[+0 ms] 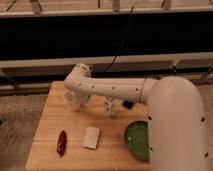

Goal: Pick up the ceramic cup

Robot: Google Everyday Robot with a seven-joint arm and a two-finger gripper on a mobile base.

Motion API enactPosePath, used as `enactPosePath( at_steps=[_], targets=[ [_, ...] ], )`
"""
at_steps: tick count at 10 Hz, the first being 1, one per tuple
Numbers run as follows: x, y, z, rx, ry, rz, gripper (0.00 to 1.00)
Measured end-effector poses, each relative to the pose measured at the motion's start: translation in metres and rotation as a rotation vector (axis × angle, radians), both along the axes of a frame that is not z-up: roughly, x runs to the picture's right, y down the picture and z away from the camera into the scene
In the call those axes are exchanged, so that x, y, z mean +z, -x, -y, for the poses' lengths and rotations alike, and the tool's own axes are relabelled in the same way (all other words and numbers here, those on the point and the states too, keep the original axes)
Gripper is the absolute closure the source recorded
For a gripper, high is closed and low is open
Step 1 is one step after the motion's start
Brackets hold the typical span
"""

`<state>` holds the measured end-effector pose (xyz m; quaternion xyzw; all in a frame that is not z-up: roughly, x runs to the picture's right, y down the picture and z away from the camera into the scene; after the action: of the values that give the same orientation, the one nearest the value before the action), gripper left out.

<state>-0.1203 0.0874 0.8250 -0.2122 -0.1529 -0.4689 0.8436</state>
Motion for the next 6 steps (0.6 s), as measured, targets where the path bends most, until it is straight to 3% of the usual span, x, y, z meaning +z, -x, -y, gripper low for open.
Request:
enactPosePath(
  at_steps=[1,4,6],
  targets=[
    [0.0013,0.0004,-0.0009,-0.003,0.002,0.001,0.62],
    [0.0029,-0.0003,-0.0024,-0.009,0.003,0.001,0.72],
    [0.0019,0.0017,-0.0011,-0.011,-0.002,0.0,0.9]
  ],
)
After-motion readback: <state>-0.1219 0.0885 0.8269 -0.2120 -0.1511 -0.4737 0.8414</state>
